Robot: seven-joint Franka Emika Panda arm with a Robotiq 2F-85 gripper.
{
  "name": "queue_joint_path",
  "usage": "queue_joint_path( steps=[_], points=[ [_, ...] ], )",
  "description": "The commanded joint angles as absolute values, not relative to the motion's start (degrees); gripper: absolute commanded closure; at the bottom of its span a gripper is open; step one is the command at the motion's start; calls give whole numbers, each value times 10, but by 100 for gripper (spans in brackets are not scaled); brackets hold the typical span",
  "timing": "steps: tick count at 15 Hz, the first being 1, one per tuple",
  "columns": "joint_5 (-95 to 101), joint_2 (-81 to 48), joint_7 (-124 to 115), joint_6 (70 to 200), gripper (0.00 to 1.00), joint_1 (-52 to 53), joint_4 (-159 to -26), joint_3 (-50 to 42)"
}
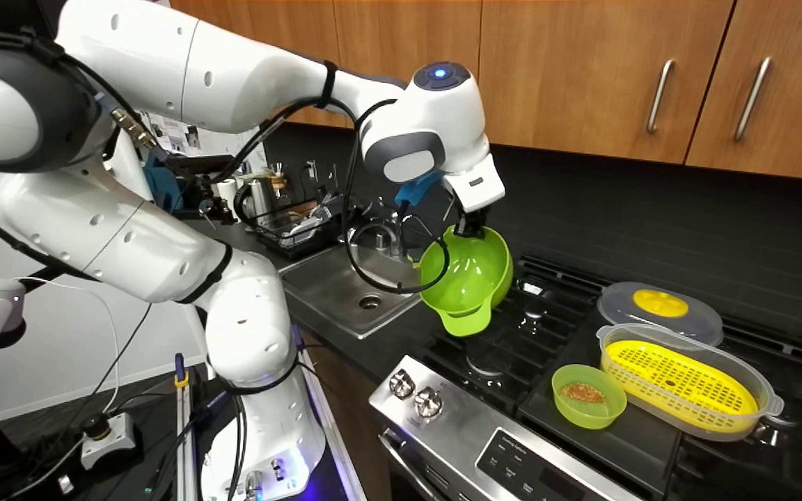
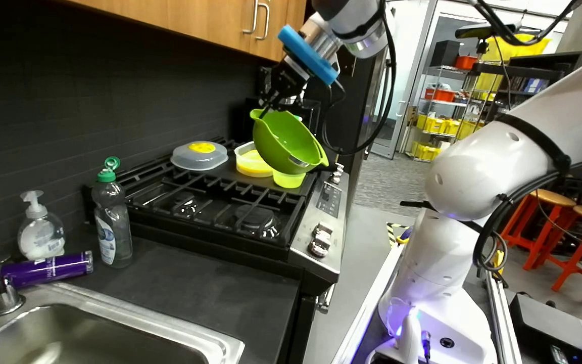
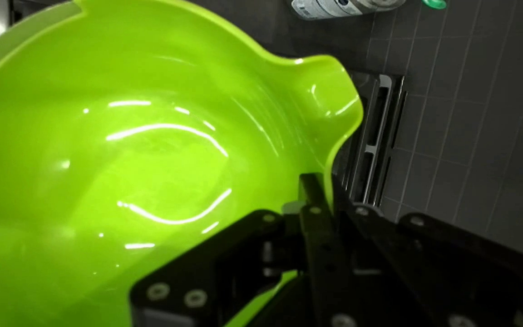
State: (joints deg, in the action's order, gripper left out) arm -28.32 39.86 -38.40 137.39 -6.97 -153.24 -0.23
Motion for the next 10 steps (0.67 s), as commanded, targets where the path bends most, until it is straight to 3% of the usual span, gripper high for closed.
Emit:
queue_joint_path(
  steps=[1, 10],
  points=[
    [-304, 422, -418, 1395, 99, -50, -1542, 26],
    [-334, 436, -446, 1444, 99, -8, -1574, 44]
  ],
)
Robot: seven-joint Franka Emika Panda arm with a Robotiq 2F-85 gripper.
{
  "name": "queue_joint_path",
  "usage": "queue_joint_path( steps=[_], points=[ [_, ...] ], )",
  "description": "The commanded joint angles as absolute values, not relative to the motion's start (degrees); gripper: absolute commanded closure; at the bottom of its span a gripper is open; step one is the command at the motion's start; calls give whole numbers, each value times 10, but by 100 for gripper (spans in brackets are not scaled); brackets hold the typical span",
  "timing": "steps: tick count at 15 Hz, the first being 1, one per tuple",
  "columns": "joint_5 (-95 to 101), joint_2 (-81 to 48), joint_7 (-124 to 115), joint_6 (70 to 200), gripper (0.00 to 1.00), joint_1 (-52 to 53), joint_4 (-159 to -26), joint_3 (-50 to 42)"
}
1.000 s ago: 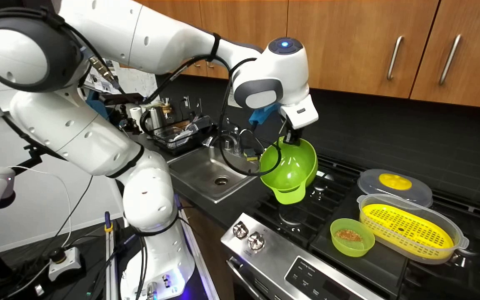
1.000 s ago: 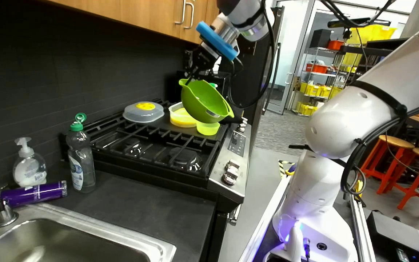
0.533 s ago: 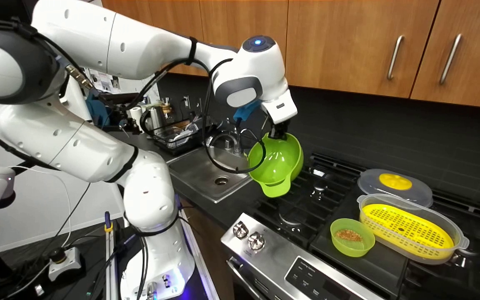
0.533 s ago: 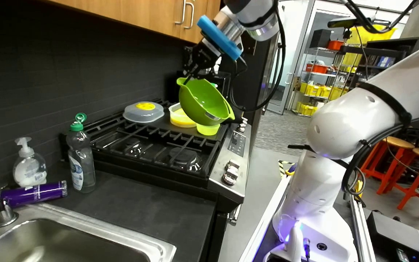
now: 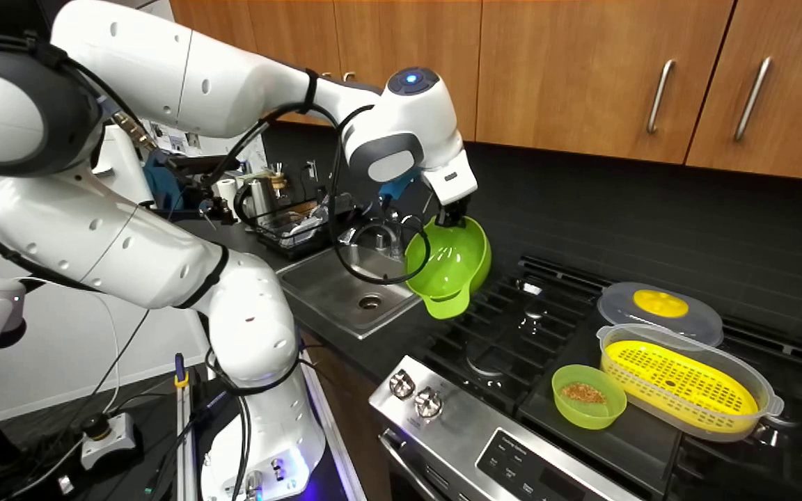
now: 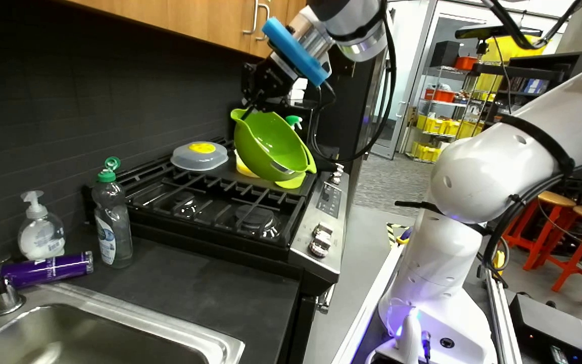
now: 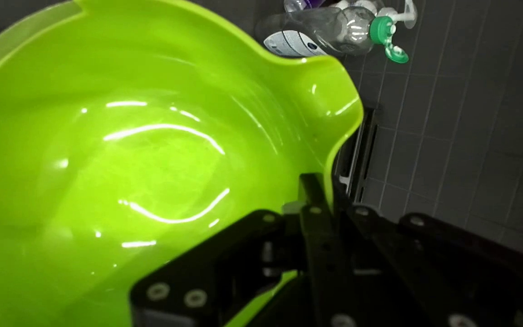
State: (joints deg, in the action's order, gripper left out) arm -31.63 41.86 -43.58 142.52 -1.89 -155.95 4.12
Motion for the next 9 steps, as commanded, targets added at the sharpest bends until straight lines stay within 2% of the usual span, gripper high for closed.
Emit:
queue_joint_path(
  steps=[1, 9],
  points=[
    [-334, 435, -446, 1446, 99, -6, -1575, 43],
    [-320, 388, -436, 1435, 99, -9, -1538, 32]
  ],
)
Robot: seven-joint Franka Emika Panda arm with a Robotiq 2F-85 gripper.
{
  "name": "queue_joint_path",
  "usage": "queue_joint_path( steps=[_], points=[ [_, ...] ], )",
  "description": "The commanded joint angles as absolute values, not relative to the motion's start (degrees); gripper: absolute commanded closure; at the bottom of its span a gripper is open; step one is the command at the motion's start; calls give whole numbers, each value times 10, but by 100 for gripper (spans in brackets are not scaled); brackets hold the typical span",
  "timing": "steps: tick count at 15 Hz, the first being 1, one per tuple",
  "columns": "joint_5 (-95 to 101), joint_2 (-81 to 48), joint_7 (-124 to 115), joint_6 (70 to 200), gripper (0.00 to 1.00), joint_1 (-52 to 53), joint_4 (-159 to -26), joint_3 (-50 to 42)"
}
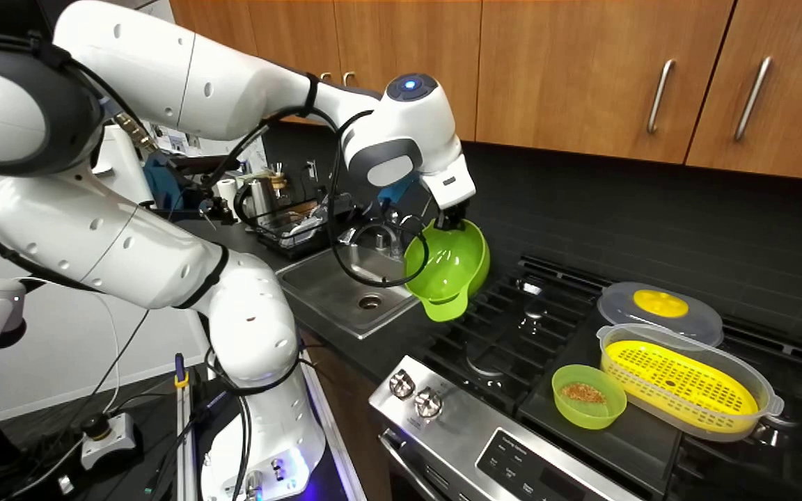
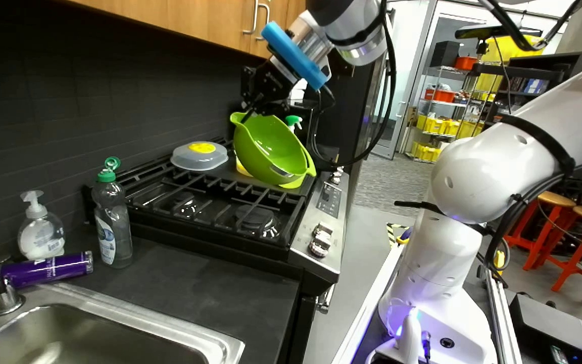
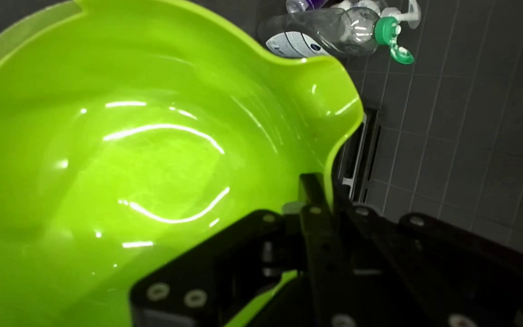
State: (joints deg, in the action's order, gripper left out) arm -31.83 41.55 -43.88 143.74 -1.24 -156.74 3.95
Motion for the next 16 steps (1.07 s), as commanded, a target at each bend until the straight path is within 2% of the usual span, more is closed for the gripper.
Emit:
queue_joint_path(
  steps=[1, 16],
  points=[
    [-317, 380, -435, 1432, 99, -10, -1530, 31],
    [-305, 263, -407, 1377, 99, -20, -1401, -8]
  ],
)
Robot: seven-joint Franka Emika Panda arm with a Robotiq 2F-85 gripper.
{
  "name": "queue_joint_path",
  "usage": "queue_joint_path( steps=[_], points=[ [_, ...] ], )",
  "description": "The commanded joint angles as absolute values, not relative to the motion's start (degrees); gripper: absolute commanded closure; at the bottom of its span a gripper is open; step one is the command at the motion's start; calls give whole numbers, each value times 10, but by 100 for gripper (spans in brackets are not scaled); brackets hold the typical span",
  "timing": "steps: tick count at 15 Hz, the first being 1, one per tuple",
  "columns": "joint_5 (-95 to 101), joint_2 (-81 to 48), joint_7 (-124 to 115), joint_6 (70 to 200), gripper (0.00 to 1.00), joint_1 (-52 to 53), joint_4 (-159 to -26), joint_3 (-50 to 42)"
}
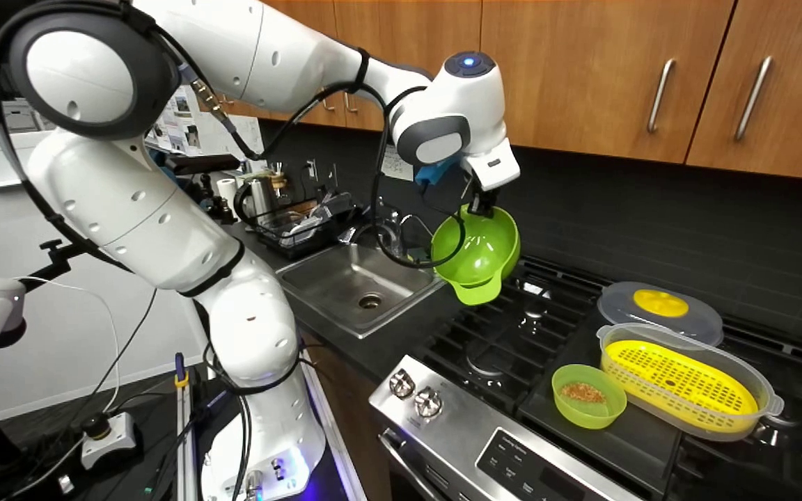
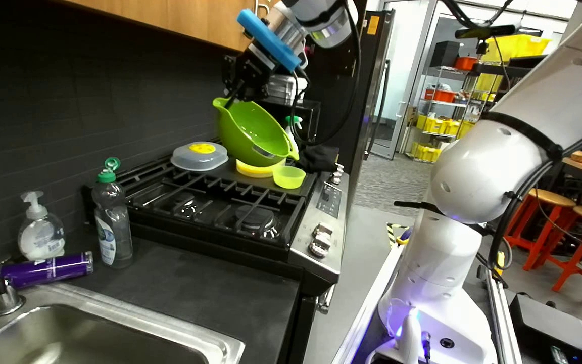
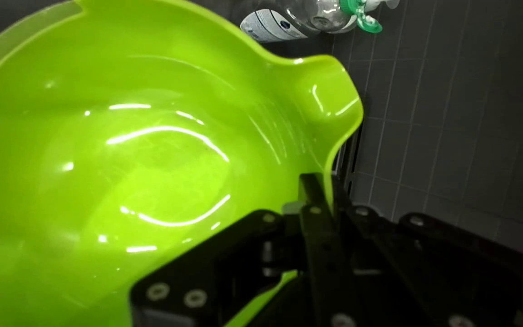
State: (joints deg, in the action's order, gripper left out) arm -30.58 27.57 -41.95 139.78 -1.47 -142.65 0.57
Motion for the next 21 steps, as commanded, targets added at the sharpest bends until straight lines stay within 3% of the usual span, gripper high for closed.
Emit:
queue_joint_path(
  steps=[1, 8, 21],
  points=[
    [-305, 263, -405, 1374, 99, -23, -1400, -13],
    [-309, 276, -404, 1366, 99, -44, -1402, -33],
    [-331, 369, -478, 1439, 99, -37, -1502, 18]
  ],
)
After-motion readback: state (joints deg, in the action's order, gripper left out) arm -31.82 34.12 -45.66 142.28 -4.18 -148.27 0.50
